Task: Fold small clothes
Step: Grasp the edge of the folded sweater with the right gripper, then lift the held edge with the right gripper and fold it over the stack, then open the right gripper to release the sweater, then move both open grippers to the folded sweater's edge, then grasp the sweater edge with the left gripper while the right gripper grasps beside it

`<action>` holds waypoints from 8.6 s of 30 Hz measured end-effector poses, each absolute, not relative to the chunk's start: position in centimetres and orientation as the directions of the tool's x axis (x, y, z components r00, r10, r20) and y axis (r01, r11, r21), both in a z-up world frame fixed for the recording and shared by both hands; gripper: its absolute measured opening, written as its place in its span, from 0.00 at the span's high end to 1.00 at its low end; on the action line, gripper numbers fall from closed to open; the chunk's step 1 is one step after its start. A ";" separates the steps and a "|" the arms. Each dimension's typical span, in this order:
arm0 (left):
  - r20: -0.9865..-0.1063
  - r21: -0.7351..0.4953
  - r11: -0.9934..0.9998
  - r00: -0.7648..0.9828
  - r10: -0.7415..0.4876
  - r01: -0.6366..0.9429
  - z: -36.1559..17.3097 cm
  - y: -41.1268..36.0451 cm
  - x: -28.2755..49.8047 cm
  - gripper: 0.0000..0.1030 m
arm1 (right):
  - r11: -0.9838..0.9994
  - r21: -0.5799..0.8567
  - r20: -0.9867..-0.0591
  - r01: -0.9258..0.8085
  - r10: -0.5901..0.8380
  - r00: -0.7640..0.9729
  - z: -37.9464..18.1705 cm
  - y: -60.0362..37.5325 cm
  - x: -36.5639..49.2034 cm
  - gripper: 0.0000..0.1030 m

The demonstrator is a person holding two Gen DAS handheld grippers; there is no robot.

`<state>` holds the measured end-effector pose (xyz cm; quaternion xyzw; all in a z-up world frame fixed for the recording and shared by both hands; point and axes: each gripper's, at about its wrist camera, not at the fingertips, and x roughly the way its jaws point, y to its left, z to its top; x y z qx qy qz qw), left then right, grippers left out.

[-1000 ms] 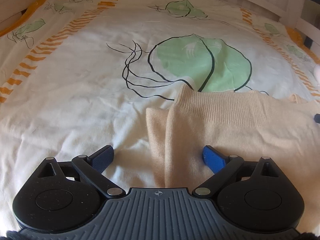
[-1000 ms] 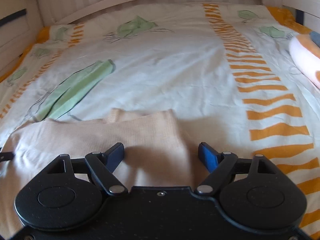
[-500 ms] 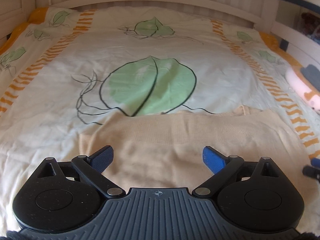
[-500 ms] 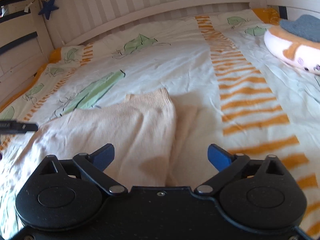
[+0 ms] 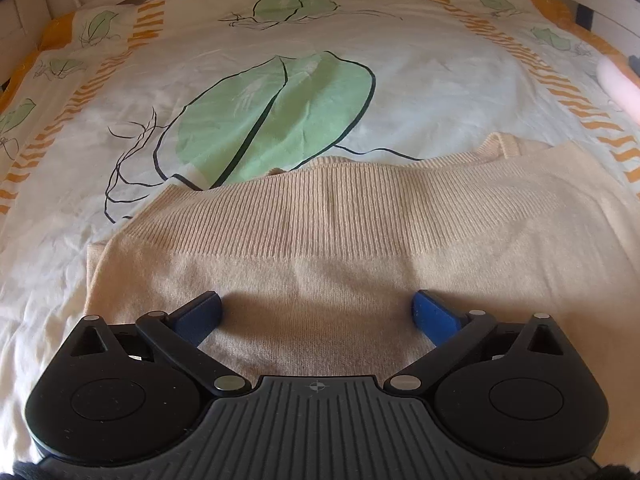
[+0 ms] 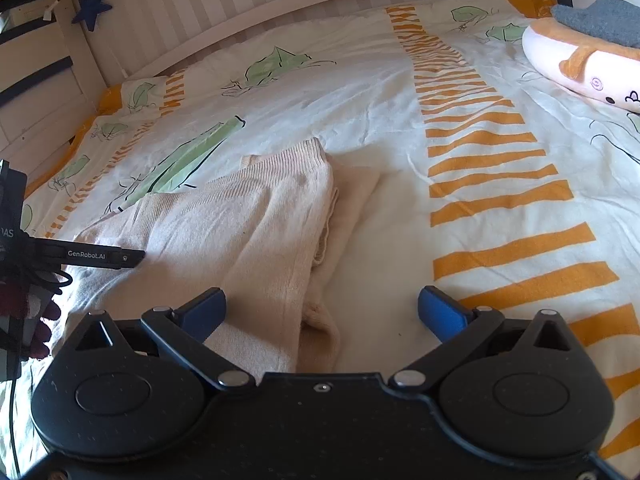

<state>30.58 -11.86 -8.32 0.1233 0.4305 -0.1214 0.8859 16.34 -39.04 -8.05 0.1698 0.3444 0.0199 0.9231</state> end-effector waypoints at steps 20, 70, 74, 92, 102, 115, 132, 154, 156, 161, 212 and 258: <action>-0.803 0.084 0.958 0.588 -0.097 0.273 -8.1 -10.0 21.9 0.00 | 0.898 0.429 -0.602 0.098 0.204 0.772 -8.4 -40.5 16.2 0.00; -0.817 -0.094 0.936 0.511 -0.267 0.338 -5.9 -7.2 22.8 0.22 | 0.631 0.774 -0.497 0.061 0.545 0.675 -10.9 -41.9 20.4 0.72; -0.797 -0.077 0.943 0.548 -0.253 0.322 -4.2 -6.4 24.2 0.22 | 0.707 0.705 -0.550 0.062 0.489 0.678 -8.7 -40.6 20.5 0.74; -0.747 -0.253 0.964 0.616 -0.250 0.083 -1.5 5.6 32.6 0.23 | 0.822 0.569 -0.586 -0.025 0.426 0.689 -1.3 -30.9 22.8 0.75; -0.728 -0.298 0.954 0.652 -0.212 -0.023 -0.5 10.2 33.7 0.23 | 0.783 0.611 -0.531 -0.113 0.512 0.675 -1.2 -23.4 24.9 0.75; -0.731 -0.307 0.952 0.641 -0.235 -0.002 -0.6 10.5 33.9 0.23 | 0.810 0.562 -0.552 -0.168 0.519 0.653 -2.3 -16.0 26.8 0.75; -0.744 -0.305 0.952 0.625 -0.237 -0.003 -1.0 10.5 34.2 0.23 | 0.912 0.324 -0.655 -0.251 0.408 0.636 -4.3 -9.5 27.0 0.63; -0.756 -0.283 0.959 0.614 -0.229 0.009 -1.4 10.0 34.4 0.23 | 0.838 0.368 -0.514 -0.402 0.544 0.663 -2.0 -10.7 24.1 0.54; -0.756 -0.284 0.958 0.607 -0.245 0.033 -1.5 9.6 34.4 0.22 | 0.826 0.357 -0.551 -0.437 0.563 0.616 -2.9 -9.9 23.8 0.54; -0.763 -0.289 0.955 0.589 -0.268 0.061 -1.9 9.1 34.4 0.22 | 0.777 0.322 -0.650 -0.541 0.597 0.470 -6.1 -7.0 21.5 0.54; -0.760 -0.220 0.958 0.584 -0.286 0.183 -4.3 5.4 34.4 0.21 | 0.902 0.027 -0.572 -0.431 0.367 0.733 -3.1 -17.5 13.9 0.36; -0.694 -0.471 0.863 0.527 -0.491 0.183 -5.7 8.5 26.3 0.24 | 0.688 0.649 -0.401 -0.324 0.672 0.623 -4.3 -21.7 15.3 0.24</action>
